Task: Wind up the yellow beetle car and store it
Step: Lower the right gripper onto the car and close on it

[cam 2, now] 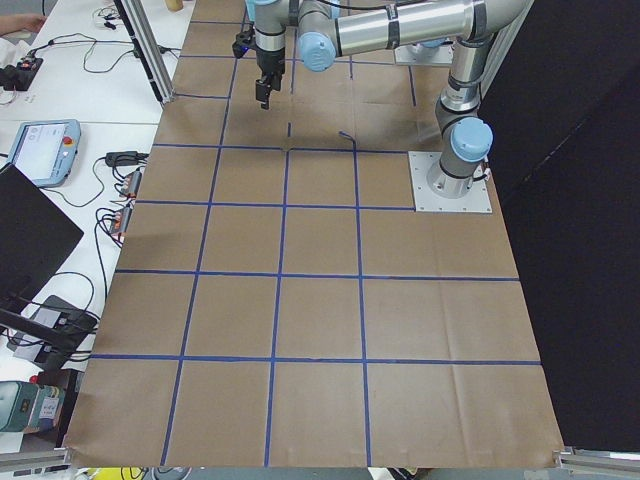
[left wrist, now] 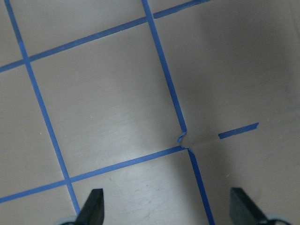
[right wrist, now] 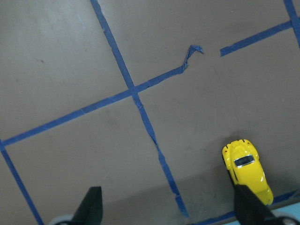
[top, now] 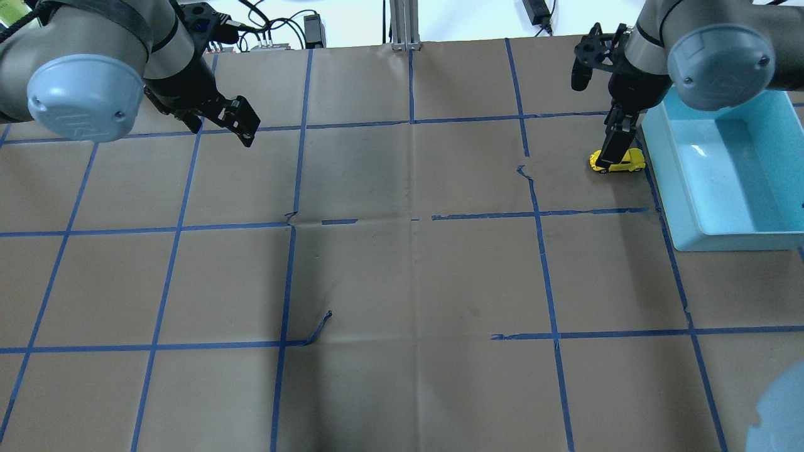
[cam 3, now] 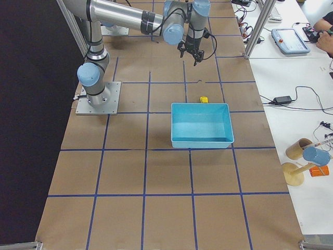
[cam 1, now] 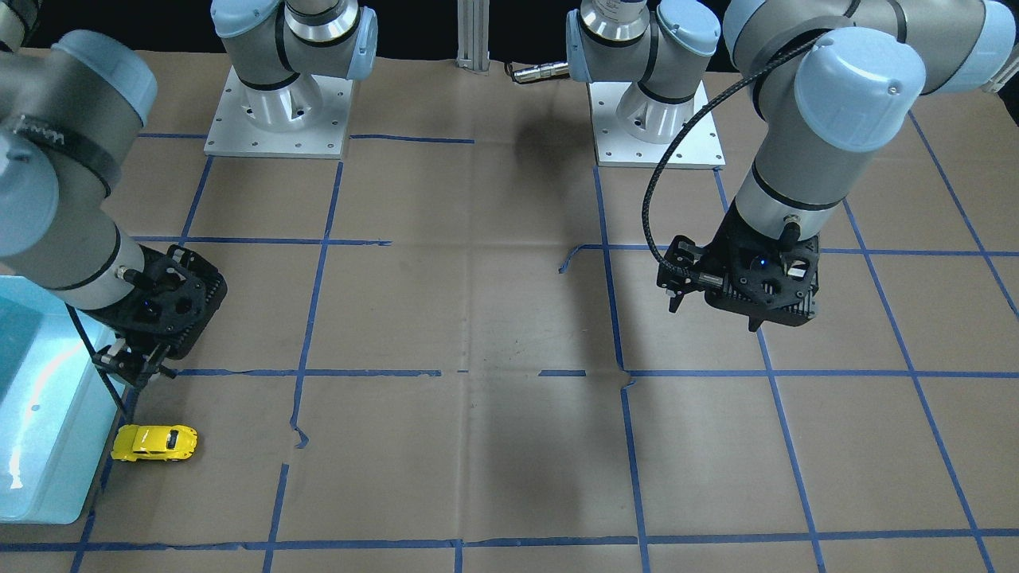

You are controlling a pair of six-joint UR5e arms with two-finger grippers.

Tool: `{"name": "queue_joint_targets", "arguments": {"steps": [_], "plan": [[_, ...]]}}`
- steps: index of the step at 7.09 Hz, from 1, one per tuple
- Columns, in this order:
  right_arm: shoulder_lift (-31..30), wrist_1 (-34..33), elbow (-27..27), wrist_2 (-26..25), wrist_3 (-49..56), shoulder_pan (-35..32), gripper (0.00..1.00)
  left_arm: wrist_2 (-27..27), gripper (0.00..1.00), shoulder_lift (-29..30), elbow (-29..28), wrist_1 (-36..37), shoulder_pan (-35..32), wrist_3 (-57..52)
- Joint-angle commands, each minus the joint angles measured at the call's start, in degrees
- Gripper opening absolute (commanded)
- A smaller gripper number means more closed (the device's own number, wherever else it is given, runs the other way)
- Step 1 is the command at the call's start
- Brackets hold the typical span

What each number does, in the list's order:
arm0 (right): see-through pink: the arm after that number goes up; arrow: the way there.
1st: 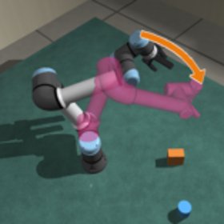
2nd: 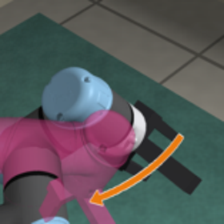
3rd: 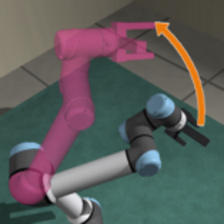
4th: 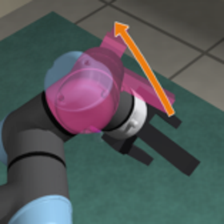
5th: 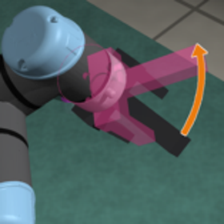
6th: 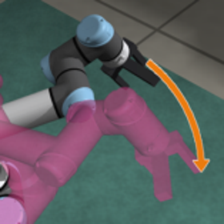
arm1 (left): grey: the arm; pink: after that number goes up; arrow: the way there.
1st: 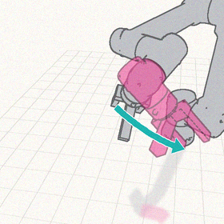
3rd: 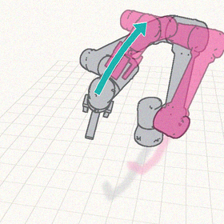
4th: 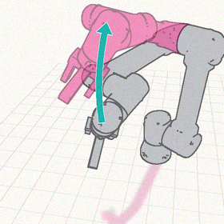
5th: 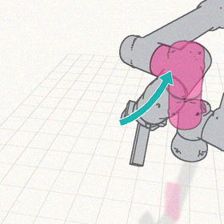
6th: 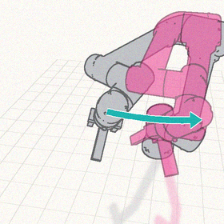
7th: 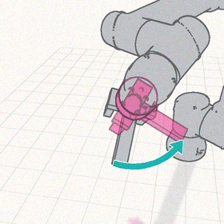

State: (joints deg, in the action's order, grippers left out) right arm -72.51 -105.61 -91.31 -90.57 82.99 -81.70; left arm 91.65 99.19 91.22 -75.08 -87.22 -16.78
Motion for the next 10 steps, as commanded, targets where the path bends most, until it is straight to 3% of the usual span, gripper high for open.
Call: {"name": "queue_joint_targets", "arguments": {"steps": [1, 3, 6, 10], "plan": [[5.3, -7.1, -0.2, -0.7, 17.7, 2.1, 1.00, 0.1, 0.96, 0.5, -0.1, -1.3, 0.0, 8.1], [9.4, -10.8, 0.2, -1.8, 26.9, 6.4, 1.00, -0.4, 0.96, 0.7, 0.1, -1.3, 0.0, 10.7], [13.7, -17.4, -0.4, -1.6, 27.1, 7.1, 1.00, 0.0, 0.97, 0.7, 1.6, -1.1, 0.3, 12.2], [17.1, -18.4, -0.3, -0.9, 25.9, 7.1, 0.98, 1.9, 0.99, 0.4, 1.2, -2.5, 2.0, 11.9]]}}
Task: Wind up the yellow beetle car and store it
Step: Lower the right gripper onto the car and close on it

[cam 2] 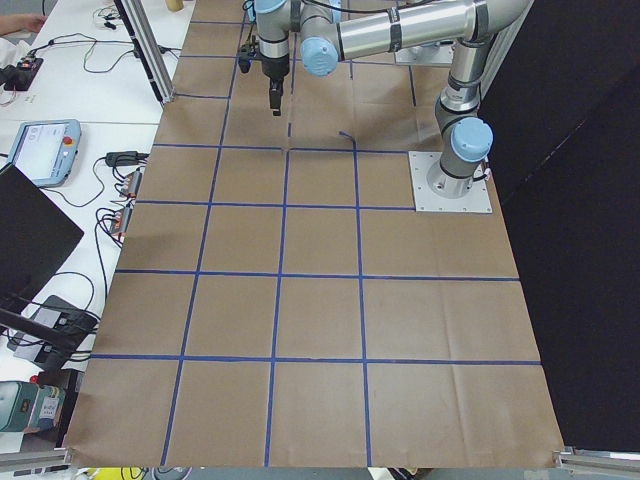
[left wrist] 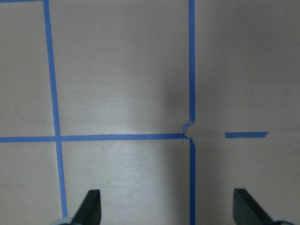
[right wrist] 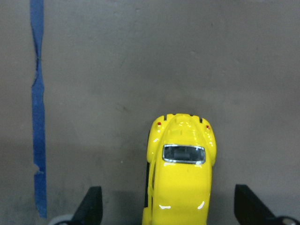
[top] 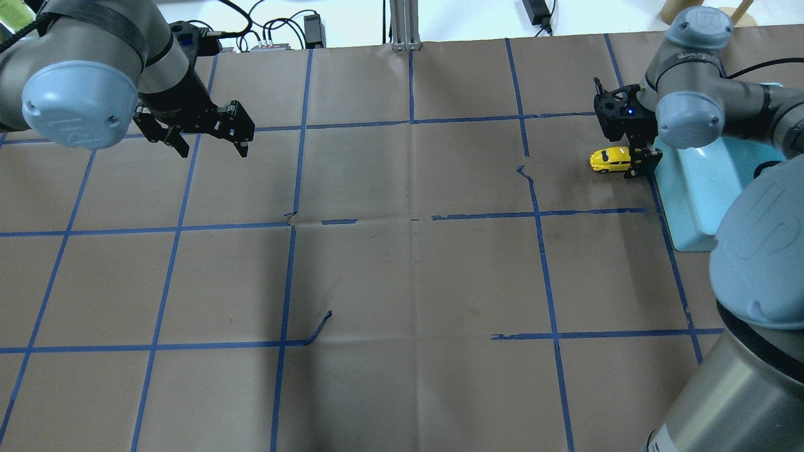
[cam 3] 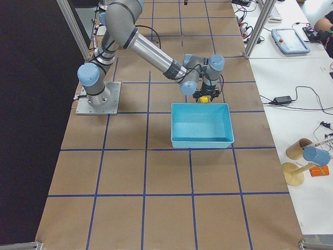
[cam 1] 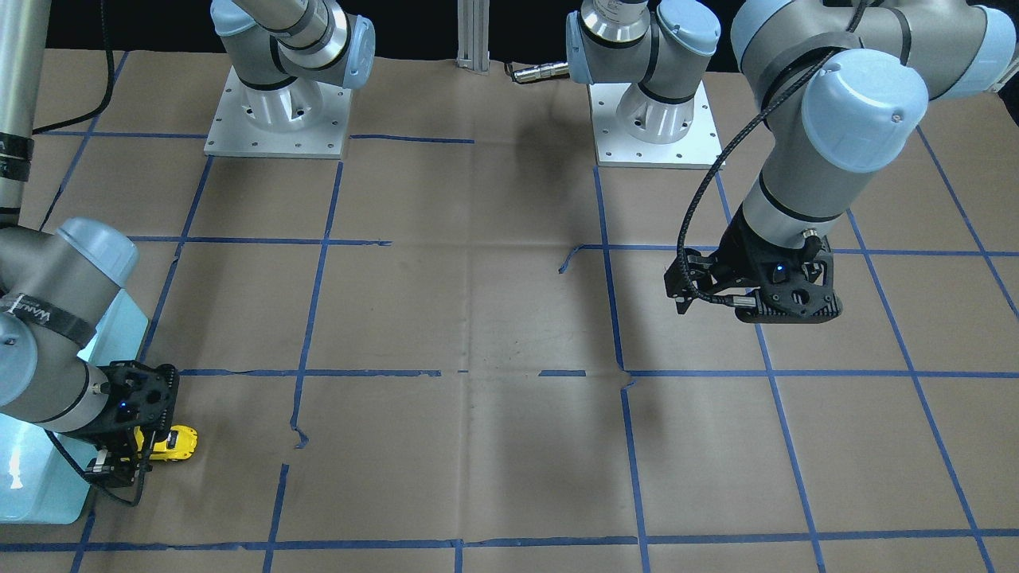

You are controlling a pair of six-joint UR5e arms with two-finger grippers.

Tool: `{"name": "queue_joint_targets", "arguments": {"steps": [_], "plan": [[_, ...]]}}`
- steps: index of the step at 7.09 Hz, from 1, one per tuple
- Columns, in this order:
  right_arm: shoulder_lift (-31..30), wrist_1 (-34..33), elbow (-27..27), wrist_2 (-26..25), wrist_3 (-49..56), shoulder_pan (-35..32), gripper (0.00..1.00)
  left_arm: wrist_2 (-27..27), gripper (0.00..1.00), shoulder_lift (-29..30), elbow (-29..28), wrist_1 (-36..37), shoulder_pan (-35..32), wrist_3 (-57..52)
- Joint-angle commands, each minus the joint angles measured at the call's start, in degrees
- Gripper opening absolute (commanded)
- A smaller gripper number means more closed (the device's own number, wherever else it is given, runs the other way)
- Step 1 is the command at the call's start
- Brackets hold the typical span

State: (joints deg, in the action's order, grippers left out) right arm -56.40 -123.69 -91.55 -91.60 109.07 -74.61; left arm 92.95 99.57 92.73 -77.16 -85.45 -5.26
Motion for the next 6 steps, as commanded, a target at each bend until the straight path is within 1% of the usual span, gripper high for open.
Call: {"name": "queue_joint_targets", "arguments": {"steps": [1, 2, 3, 5, 6], "plan": [[1.0, -0.3, 0.4, 0.0, -0.1, 0.0, 0.64, 0.5, 0.99, -1.3, 0.1, -2.4, 0.2, 0.3], [0.5, -0.2, 0.6, 0.0, -0.2, 0.0, 0.26, 0.5, 0.99, -1.7, -0.4, -4.2, 0.2, 0.4], [0.2, -0.1, 0.5, -0.1, -0.3, 0.0, 0.10, 0.5, 0.99, -1.9, -1.5, -6.0, 0.2, 0.4], [-2.0, 0.7, 0.4, 0.4, -1.0, -0.2, 0.09, -0.7, 0.99, -3.4, -1.5, -6.2, 0.2, 0.5], [-5.6, 1.6, 0.1, 3.7, -3.1, -0.4, 0.10, -0.9, 0.99, -3.3, -1.6, -5.5, 0.1, 1.8]]}}
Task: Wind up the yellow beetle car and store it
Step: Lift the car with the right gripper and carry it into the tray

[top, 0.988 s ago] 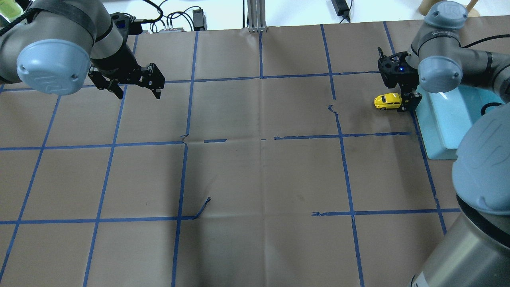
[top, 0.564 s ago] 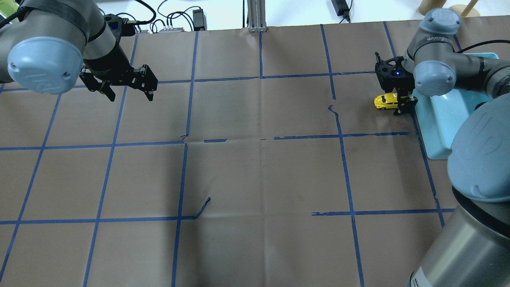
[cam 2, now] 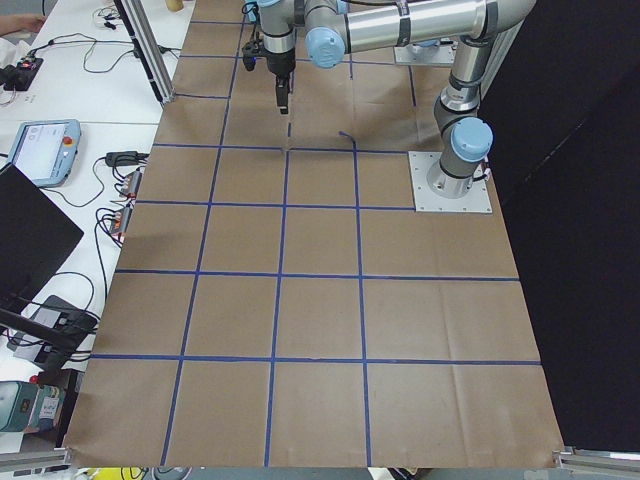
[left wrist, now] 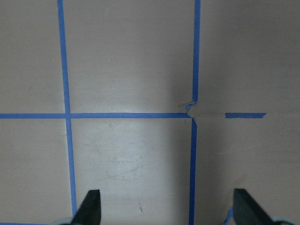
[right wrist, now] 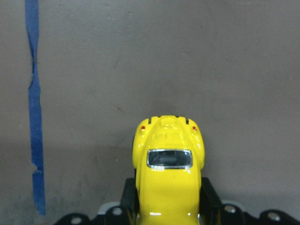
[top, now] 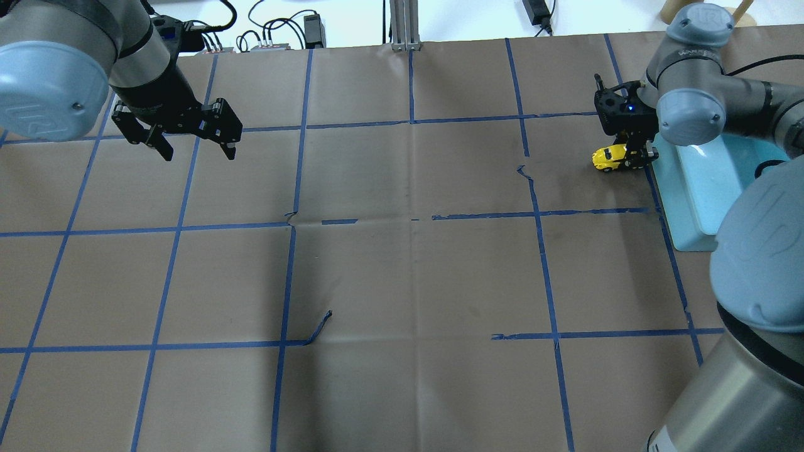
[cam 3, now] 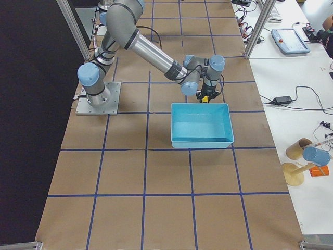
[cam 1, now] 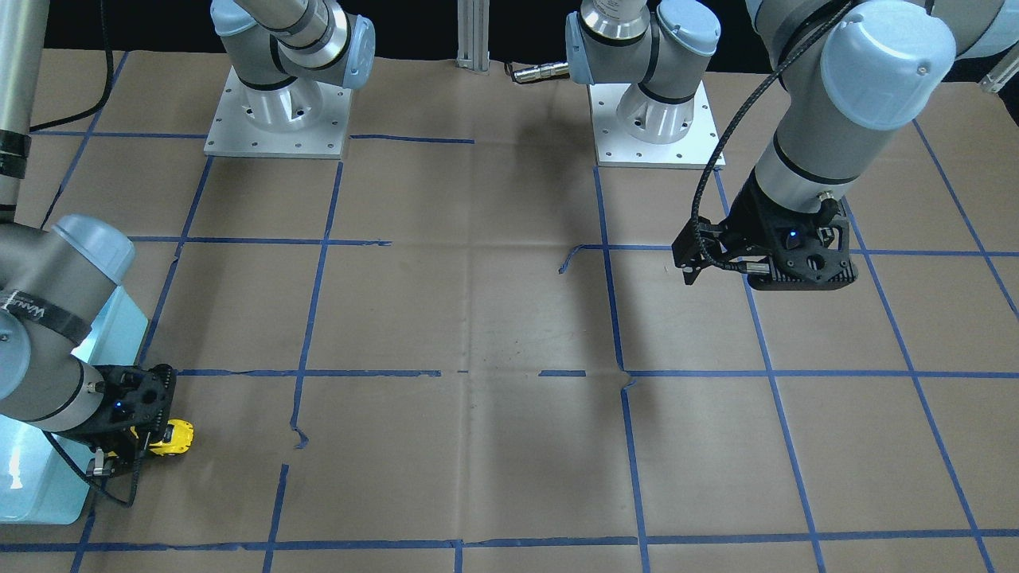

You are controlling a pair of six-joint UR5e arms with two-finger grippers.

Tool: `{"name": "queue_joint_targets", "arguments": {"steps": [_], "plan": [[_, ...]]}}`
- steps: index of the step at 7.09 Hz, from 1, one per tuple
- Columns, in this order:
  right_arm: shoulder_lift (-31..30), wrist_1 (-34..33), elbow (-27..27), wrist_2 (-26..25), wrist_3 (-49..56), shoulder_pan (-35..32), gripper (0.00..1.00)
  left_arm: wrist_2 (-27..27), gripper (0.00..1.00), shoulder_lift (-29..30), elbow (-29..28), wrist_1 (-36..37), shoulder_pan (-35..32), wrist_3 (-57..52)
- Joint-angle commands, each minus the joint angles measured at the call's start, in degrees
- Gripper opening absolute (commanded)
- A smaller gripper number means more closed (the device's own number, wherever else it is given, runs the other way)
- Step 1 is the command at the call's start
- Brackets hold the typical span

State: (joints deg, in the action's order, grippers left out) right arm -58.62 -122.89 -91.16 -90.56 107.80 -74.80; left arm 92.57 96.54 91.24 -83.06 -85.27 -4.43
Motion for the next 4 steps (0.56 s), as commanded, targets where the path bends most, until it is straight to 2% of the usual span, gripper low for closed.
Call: {"name": "queue_joint_targets", "arguments": {"steps": [1, 2, 3, 4], "plan": [[-6.6, 6.4, 0.6, 3.0, -2.9, -0.3, 0.09, -0.6, 0.99, -0.1, -0.2, 1.1, -0.4, 4.3], [-8.9, 7.6, 1.7, 2.5, -4.0, -0.3, 0.08, -0.8, 0.99, -0.1, -0.4, 1.8, -1.3, 8.8], [-10.3, 11.8, 2.4, 2.8, -6.4, 1.1, 0.07, -0.5, 0.99, -1.3, -0.3, 0.8, -2.6, 9.3], [-13.1, 13.5, 2.6, 2.8, -17.1, 2.7, 0.07, -1.2, 0.99, -2.5, -0.1, -0.9, -3.4, 10.5]]}}
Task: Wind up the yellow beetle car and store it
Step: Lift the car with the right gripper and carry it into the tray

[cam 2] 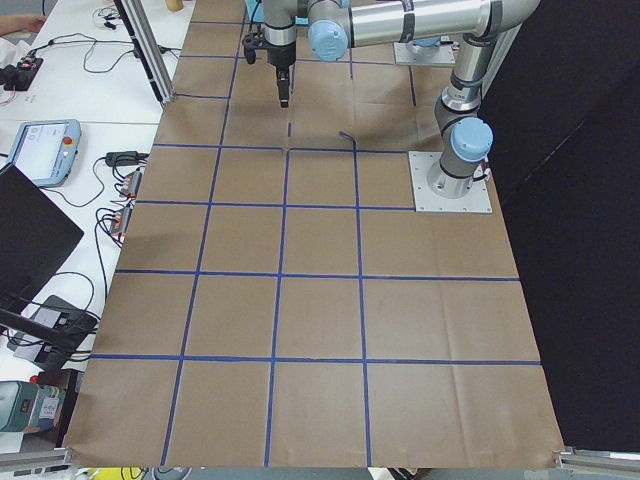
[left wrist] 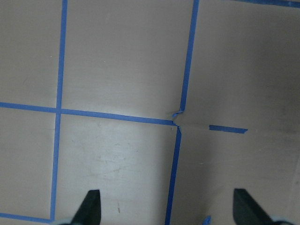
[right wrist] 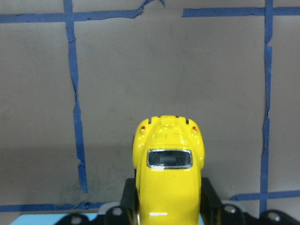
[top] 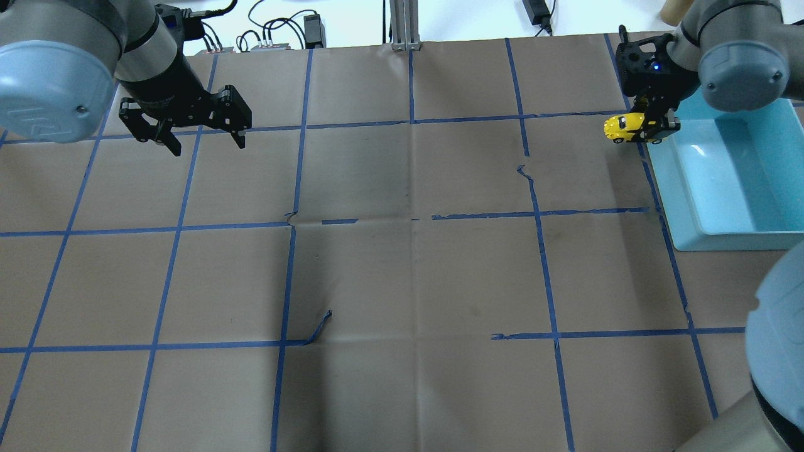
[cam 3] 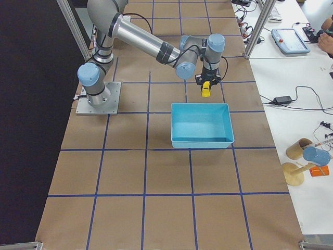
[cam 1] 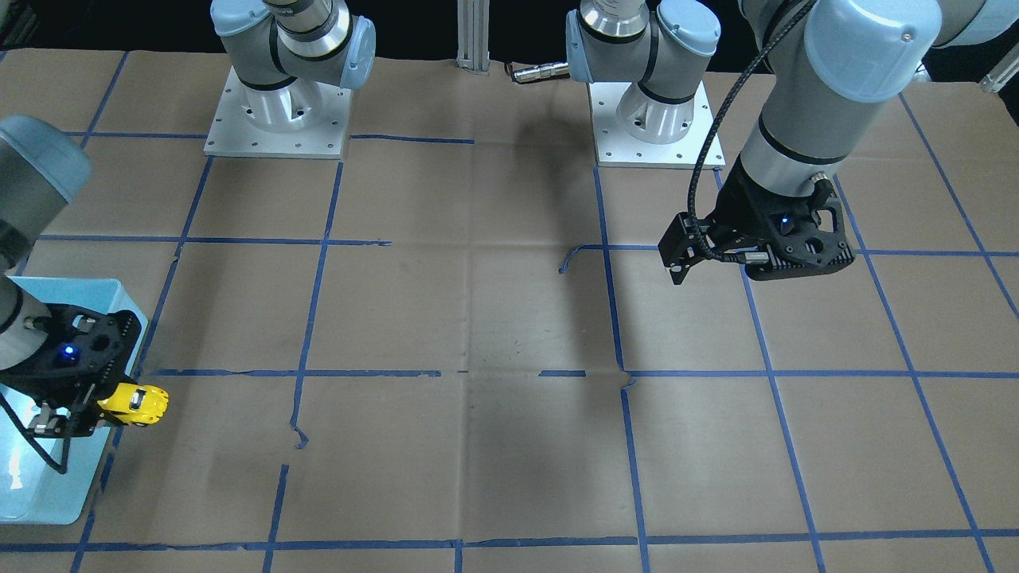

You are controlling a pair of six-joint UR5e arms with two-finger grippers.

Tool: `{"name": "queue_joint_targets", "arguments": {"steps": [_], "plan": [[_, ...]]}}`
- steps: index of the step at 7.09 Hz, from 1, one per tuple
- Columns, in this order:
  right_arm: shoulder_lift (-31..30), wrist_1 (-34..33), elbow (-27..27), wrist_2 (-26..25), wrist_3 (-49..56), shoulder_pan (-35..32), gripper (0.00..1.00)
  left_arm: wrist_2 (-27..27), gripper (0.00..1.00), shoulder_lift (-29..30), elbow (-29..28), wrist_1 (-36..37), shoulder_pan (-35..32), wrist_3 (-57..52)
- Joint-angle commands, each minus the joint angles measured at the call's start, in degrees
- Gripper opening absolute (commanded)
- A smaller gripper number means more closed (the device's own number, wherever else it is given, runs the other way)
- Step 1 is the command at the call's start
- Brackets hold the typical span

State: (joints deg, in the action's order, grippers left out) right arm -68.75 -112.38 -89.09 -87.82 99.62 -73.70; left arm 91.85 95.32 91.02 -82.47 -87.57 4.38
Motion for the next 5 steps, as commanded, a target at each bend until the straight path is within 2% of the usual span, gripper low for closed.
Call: {"name": "queue_joint_targets", "arguments": {"steps": [1, 3, 4, 5], "plan": [[-3.7, 3.2, 0.2, -0.2, -21.4, 2.6, 0.07, -1.8, 0.99, -2.8, 0.1, -3.7, -1.8, 1.9], [-3.8, 3.6, 0.7, -0.9, -46.8, 6.6, 0.07, -2.2, 0.99, -4.6, -0.1, -7.0, -2.1, 2.0], [-3.8, 3.7, 0.5, -3.6, -55.2, 8.3, 0.07, -2.1, 0.99, -6.4, -0.1, -9.3, -2.0, 2.0], [-3.2, 5.5, 0.5, -4.0, -63.0, 10.2, 0.07, -1.8, 0.99, -6.4, -0.1, -9.9, -2.0, 2.0]]}}
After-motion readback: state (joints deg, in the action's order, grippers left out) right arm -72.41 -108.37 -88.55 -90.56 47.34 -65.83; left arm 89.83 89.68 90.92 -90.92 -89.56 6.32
